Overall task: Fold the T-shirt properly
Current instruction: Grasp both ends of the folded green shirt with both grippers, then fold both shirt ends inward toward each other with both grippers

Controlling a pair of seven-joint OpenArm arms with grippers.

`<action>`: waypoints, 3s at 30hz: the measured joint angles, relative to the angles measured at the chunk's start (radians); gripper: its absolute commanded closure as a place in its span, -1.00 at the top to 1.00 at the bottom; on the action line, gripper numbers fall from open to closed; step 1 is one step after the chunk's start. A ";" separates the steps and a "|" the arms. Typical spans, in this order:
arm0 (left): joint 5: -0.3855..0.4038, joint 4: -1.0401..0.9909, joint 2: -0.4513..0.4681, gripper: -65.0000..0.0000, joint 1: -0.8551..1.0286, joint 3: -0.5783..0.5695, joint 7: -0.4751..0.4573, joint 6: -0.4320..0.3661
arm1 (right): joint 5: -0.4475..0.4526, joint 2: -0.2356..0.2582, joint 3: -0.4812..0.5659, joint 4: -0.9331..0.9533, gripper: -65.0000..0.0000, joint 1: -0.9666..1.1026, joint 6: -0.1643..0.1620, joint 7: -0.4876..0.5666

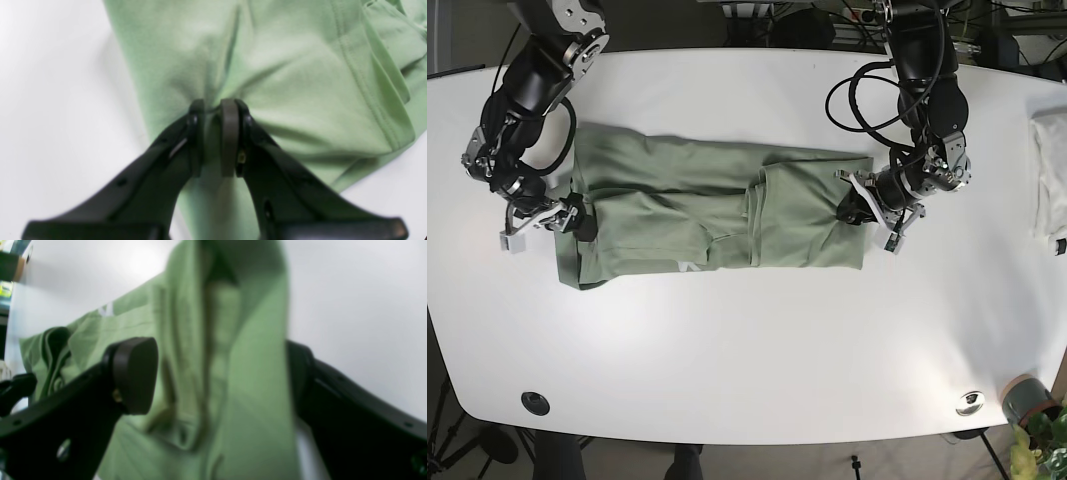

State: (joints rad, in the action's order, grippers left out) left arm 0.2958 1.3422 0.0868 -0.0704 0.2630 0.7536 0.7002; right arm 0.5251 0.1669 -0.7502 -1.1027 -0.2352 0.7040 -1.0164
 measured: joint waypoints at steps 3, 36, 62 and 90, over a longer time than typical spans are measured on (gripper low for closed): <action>0.000 0.000 -0.001 -0.79 0.000 0.000 0.000 0.000 | 0.000 -0.043 0.024 -0.048 0.57 0.013 0.003 -0.008; 0.010 0.000 -0.002 -0.78 0.016 0.000 -0.014 0.001 | -0.050 -0.053 0.037 -0.216 -1.00 0.064 -0.008 -0.017; 0.046 -0.234 -0.198 -0.77 -0.105 -0.109 -0.058 -0.074 | -0.047 -0.136 0.240 -0.855 -1.00 0.252 -0.008 -0.170; 0.064 -0.284 -0.216 -0.77 -0.082 -0.209 -0.133 -0.060 | -0.058 -0.280 0.536 -0.610 -0.98 0.171 -0.013 -0.001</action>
State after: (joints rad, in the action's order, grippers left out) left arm 0.3603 1.0580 -0.1295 -0.1524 0.0540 0.6209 0.6403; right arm 0.4675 -0.1135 -0.2138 -1.7126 -0.0647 0.6914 -1.0172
